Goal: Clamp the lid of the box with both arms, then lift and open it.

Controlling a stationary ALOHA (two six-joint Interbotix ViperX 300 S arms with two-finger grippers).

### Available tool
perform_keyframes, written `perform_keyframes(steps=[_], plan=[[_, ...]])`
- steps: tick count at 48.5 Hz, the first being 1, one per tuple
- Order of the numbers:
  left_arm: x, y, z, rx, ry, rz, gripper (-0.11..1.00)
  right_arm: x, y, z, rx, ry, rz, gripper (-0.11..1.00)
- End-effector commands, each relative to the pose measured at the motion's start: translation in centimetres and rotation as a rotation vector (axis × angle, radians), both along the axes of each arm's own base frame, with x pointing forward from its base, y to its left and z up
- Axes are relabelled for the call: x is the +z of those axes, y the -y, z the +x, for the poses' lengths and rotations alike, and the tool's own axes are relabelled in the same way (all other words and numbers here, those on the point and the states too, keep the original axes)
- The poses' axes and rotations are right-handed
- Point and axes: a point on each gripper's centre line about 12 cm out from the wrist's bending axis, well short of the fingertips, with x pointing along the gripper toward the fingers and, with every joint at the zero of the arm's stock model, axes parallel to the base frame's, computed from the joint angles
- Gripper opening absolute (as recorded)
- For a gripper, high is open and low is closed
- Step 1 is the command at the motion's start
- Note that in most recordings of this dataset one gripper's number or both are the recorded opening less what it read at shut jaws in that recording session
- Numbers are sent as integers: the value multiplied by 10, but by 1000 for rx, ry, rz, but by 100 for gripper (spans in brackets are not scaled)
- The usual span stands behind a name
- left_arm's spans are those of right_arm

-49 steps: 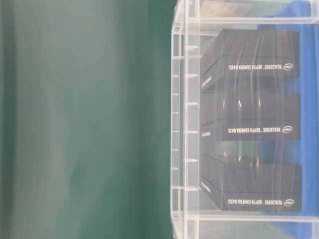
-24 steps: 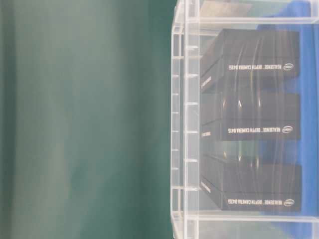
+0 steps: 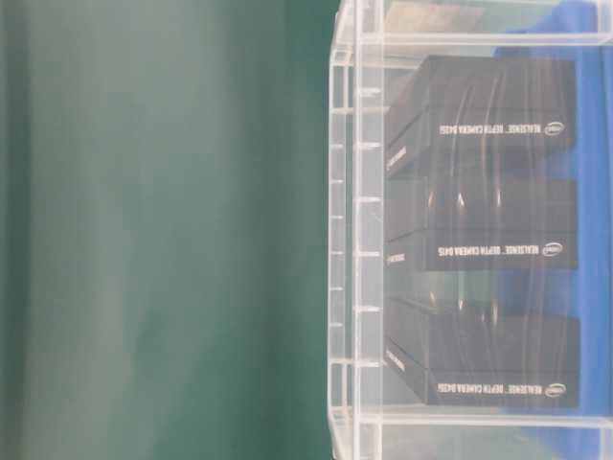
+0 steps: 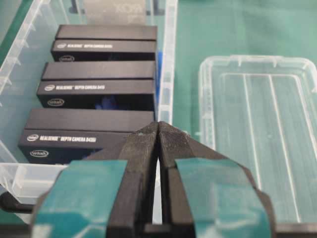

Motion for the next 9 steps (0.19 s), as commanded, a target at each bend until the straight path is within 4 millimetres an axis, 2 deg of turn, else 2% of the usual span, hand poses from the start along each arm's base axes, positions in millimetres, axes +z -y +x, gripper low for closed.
perform_keyframes(steps=[1,9], plan=[[4,0,1,-1,11,-2,2,3,-1,2,7,9,5,1],[4,2,1,-7,11,-2,2,3,-3,3,17,14,16,1]])
